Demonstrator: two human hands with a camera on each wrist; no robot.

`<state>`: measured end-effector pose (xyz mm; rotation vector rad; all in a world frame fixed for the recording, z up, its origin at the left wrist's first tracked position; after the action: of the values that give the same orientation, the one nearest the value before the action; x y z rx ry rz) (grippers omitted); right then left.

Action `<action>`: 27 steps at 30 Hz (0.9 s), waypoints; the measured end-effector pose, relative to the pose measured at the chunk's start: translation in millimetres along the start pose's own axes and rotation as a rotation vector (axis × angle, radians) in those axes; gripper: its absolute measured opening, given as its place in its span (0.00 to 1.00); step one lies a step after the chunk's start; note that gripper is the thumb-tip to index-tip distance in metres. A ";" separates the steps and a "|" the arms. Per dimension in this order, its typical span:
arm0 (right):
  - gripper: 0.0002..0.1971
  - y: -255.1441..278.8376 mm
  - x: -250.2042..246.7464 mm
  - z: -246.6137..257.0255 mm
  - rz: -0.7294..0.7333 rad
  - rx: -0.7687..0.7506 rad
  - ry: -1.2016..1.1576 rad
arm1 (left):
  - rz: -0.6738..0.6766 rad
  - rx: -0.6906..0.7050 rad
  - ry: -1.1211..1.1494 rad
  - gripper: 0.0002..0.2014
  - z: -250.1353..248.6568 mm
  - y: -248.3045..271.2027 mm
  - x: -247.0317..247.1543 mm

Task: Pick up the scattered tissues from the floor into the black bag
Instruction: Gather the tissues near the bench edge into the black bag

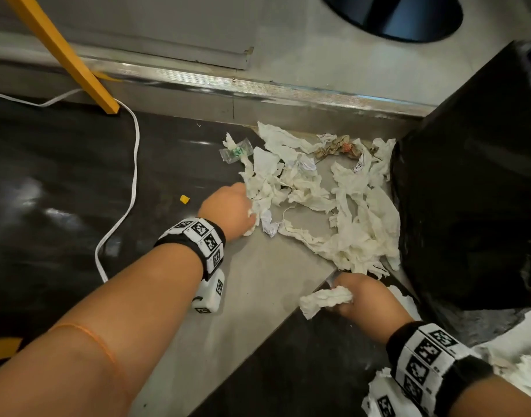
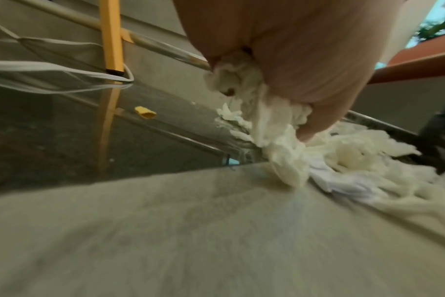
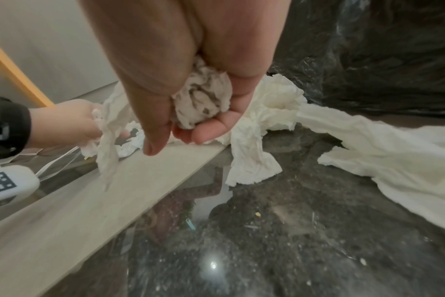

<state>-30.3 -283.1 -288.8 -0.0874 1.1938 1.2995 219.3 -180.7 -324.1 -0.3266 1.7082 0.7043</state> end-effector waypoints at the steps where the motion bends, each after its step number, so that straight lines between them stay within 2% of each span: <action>1: 0.15 0.3 1.0 1.8 0.008 -0.006 0.031 | 0.020 0.085 0.015 0.13 -4.8 -1.3 6.0; 2: 0.12 0.0 0.6 3.4 0.012 -0.007 0.059 | 0.056 0.157 0.024 0.13 -8.7 -1.8 12.3; 3: 0.08 -0.5 -1.0 4.5 0.008 -0.002 0.074 | 0.101 0.198 0.041 0.16 -12.1 -0.6 17.7; 4: 0.08 -1.9 -3.1 3.8 -0.006 0.011 0.078 | 0.146 0.204 0.058 0.20 -14.2 0.7 22.0; 6: 0.17 -6.7 -8.1 -2.2 -0.079 0.014 0.072 | 0.172 0.173 0.035 0.25 -17.7 5.2 26.6; 9: 0.33 -19.9 -17.8 -11.4 -0.173 0.044 0.118 | 0.197 0.132 -0.030 0.18 -21.9 15.6 31.1; 11: 0.40 -27.9 -21.0 -15.6 -0.113 0.130 0.199 | 0.208 0.116 -0.003 0.14 -25.6 25.7 29.1; 12: 0.41 -30.7 -19.9 -17.5 -0.065 0.165 0.246 | 0.204 0.116 0.020 0.16 -27.4 31.1 27.2; 14: 0.39 -34.2 -14.4 -21.5 0.013 0.209 0.333 | 0.199 0.116 0.033 0.20 -29.4 40.4 22.8; 17: 0.25 -35.1 -5.8 -23.9 -0.006 0.201 0.364 | 0.154 0.176 -0.003 0.13 -30.4 50.7 20.1; 19: 0.13 -30.4 -7.8 -18.4 -0.088 0.198 0.332 | 0.079 0.207 0.062 0.10 -28.4 57.4 16.9; 21: 0.13 -24.4 -12.8 -13.8 -0.224 0.155 0.216 | 0.066 0.222 0.093 0.09 -27.0 62.5 14.1; 23: 0.15 -14.4 -23.4 -5.8 -0.360 0.118 0.020 | 0.115 0.216 0.042 0.09 -27.3 67.0 13.3; 25: 0.09 -5.0 -36.6 2.8 -0.428 0.089 -0.166 | 0.174 0.163 0.020 0.08 -27.2 71.7 13.0; 27: 0.05 1.3 -51.1 7.8 -0.480 0.078 -0.249 | 0.183 0.120 0.042 0.08 -28.0 75.5 11.9</action>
<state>-16.7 -312.5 -248.5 -0.1417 0.9350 0.8151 151.6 -137.3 -311.1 -0.1028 1.8277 0.7282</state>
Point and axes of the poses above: each hand's wrist, its own y-axis away from the middle knuckle, its own x-axis out of the palm, z = x × y, the point moved 3 cm from there along -y, towards the middle knuckle, and after that the axes turned 4 degrees about -y, right-handed, at the moved point
